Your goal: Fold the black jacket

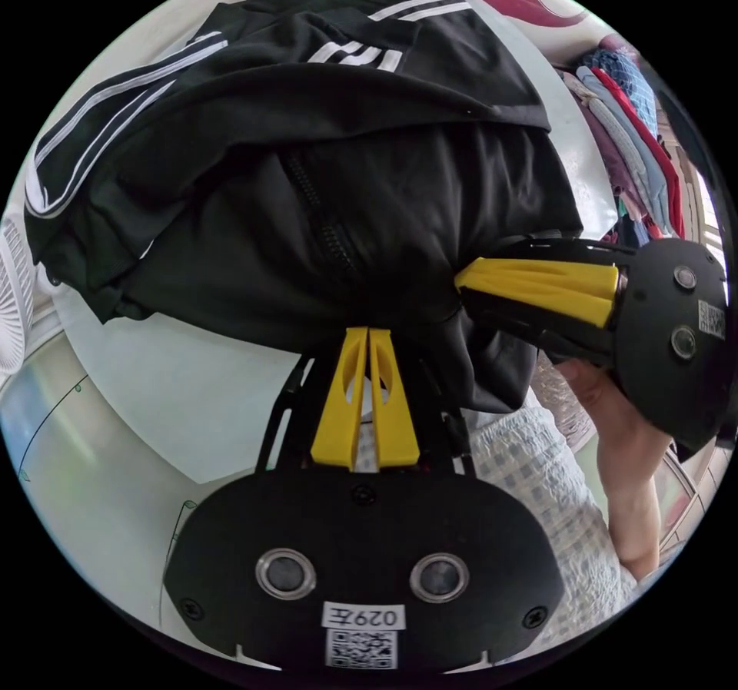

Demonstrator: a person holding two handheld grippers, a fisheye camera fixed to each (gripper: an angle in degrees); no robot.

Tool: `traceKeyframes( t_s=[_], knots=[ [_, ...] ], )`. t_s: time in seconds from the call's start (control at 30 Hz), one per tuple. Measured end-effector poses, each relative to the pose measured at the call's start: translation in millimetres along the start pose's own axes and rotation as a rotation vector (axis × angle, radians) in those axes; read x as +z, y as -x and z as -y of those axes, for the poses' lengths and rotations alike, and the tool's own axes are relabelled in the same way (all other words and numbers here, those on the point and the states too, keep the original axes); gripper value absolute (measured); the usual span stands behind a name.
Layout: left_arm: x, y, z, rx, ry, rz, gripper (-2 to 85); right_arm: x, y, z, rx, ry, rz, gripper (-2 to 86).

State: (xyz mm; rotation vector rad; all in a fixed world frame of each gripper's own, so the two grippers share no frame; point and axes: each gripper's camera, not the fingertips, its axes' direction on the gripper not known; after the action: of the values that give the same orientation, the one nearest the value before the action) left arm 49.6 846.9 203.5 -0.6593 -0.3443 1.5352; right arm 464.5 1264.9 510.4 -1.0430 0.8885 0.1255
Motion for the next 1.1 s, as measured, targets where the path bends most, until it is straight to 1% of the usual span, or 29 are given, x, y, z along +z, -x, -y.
traceKeyframes(
  t_s=[0.2, 0.33, 0.53, 0.7, 0.8, 0.83, 0.87, 0.93, 1.0, 1.1],
  knots=[
    [-4, 4, 4, 0.006, 0.010, 0.016, -1.0, -14, 4, 12, 0.002, 0.037, -0.009, -0.5],
    [-7, 13, 8, -0.009, 0.027, -0.010, -1.0, -25, 12, 20, -0.030, 0.070, -0.064, -0.5],
    [-12, 25, 14, -0.008, 0.053, -0.037, -1.0, -41, 20, 22, -0.029, 0.055, -0.138, -0.4],
    [-16, 35, 14, -0.005, 0.049, -0.059, -1.0, -54, 26, 12, -0.153, -0.004, -0.218, -0.4],
    [-20, 43, 12, -0.017, 0.041, -0.084, -1.0, -69, 9, 11, -0.179, -0.009, -0.146, -0.4],
    [-21, 46, 11, -0.023, 0.039, -0.094, -1.0, -83, -3, 11, -0.195, -0.020, -0.087, -0.3],
    [-22, 50, 11, -0.035, 0.040, -0.107, -1.0, -105, -15, 11, -0.212, -0.087, -0.017, -0.2],
    [-24, 56, 11, -0.054, 0.043, -0.129, -1.0, -144, -33, 11, -0.225, -0.199, 0.049, 0.1],
    [-25, 61, 11, -0.069, 0.048, -0.148, -1.0, -177, -46, 19, -0.255, -0.267, 0.054, 0.9],
    [-29, 64, 11, -0.067, 0.061, -0.143, -1.0, -204, -54, 52, -0.327, -0.264, 0.022, 6.3]
  ],
)
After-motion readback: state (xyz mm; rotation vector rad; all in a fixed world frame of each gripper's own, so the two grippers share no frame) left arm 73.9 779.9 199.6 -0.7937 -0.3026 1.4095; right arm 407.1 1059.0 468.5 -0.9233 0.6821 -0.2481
